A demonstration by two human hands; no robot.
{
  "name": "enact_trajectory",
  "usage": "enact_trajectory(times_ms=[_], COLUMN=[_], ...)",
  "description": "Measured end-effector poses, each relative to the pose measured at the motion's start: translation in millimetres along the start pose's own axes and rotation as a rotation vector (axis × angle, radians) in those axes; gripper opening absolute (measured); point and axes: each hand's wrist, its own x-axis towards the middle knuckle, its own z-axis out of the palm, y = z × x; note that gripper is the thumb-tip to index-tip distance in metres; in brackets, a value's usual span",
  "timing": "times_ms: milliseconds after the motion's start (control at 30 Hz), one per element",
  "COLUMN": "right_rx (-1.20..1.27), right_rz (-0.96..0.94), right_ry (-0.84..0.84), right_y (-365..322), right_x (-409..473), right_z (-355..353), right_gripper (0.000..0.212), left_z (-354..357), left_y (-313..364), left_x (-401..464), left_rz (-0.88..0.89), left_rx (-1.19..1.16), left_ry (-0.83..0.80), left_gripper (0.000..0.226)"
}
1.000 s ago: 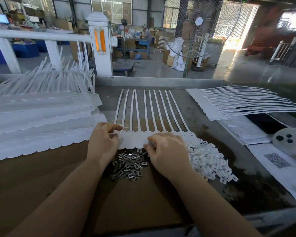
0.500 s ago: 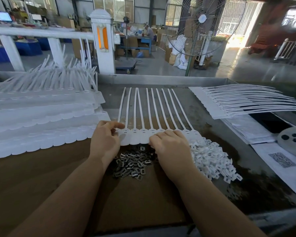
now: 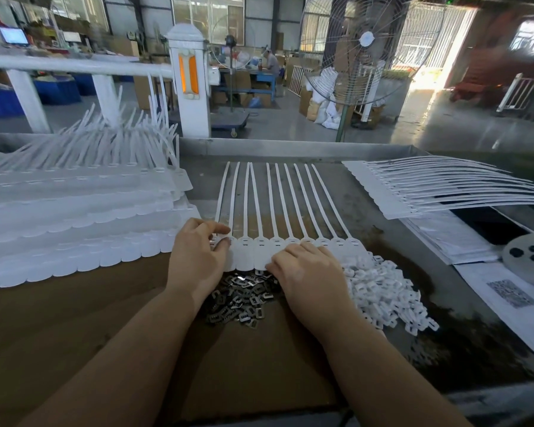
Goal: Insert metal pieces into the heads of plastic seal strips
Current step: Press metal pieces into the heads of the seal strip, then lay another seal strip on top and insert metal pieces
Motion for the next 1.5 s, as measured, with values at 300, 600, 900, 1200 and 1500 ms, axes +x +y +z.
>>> enact_trajectory(times_ms=[300,600,900,1200,1500], right_rx=[0.084,0.117,0.141,0.144,0.152], right_rz=[0.048,0.068,0.078,0.088,0.09], right_ry=[0.006,-0.02,-0.028,-0.021,-0.068], right_y=[-1.4,0.5,2.5,1.9,2.1], right_x=[-0.2,-0.2,-0.9,-1.0,-1.5], right_z=[-0.8,-1.4,-0.5,0.3,0.6], right_gripper=[0.044,0.046,0.035,0.034,0.036], left_z=[-12.9,-34.8,-44.7,-52.2,-66.9], left_y=[1.4,17.5,25.3,31.0,27.9], left_x=[16.1,41.0,41.8,48.4,61.9], left_rz=[-0.245,-0.541,-0.546,-0.51,-0.597], left_rx=[-0.32,-0.822,-0.878,-1.021,-1.302], left_ry=[0.12,0.222,0.159,0.236,0.256], left_gripper=[0.036,0.053,0.038,0.061,0.058])
